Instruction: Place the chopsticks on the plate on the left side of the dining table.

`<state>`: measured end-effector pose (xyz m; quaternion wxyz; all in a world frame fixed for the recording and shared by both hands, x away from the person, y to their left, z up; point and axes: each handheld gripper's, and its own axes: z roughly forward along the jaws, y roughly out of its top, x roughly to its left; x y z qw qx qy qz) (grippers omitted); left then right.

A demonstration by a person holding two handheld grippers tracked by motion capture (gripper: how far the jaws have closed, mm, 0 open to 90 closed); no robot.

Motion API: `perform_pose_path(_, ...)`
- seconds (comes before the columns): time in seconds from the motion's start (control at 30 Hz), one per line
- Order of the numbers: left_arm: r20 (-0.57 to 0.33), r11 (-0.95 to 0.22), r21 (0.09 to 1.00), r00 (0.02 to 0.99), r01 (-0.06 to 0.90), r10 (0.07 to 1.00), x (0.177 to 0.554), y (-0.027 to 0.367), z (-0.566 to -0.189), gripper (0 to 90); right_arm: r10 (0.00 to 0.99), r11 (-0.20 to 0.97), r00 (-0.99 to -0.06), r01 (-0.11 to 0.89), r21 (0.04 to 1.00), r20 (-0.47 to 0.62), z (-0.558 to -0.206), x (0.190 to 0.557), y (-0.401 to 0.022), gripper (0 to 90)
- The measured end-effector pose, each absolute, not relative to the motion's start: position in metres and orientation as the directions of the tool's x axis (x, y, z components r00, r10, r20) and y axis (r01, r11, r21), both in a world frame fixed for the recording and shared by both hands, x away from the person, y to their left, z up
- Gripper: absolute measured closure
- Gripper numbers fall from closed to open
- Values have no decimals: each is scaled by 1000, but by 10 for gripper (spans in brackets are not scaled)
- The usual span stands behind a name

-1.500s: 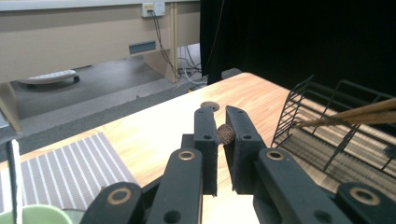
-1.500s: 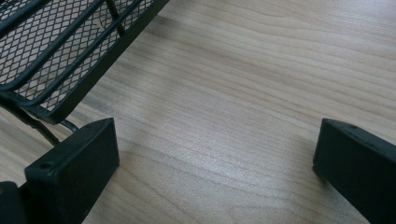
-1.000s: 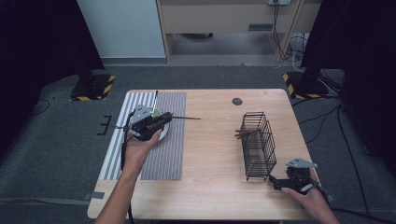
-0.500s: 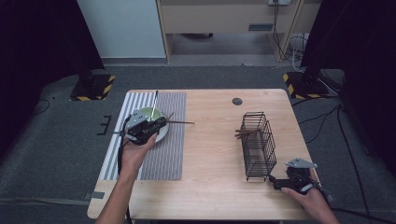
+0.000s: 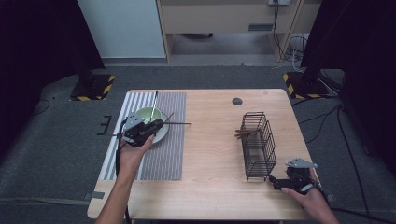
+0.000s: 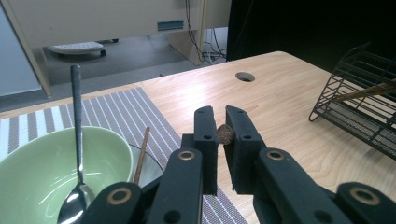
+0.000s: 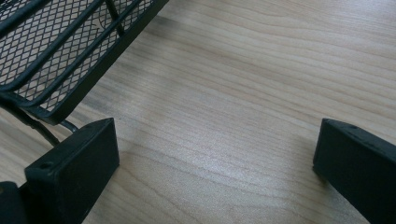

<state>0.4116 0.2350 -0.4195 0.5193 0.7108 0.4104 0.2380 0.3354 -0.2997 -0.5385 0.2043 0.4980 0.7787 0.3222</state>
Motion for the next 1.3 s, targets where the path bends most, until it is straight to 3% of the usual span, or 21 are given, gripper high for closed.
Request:
perform_pose_path(0.5, -64, -137, 926, 503, 352, 862, 403, 248, -435, 831, 907, 296, -421, 644, 705, 3, -538, 335, -300, 4)
perform_pose_path(1.3, -99, -111, 905, 458, 410, 883, 381, 274, -477, 833, 907, 296, -421, 644, 705, 3, -538, 335, -300, 4)
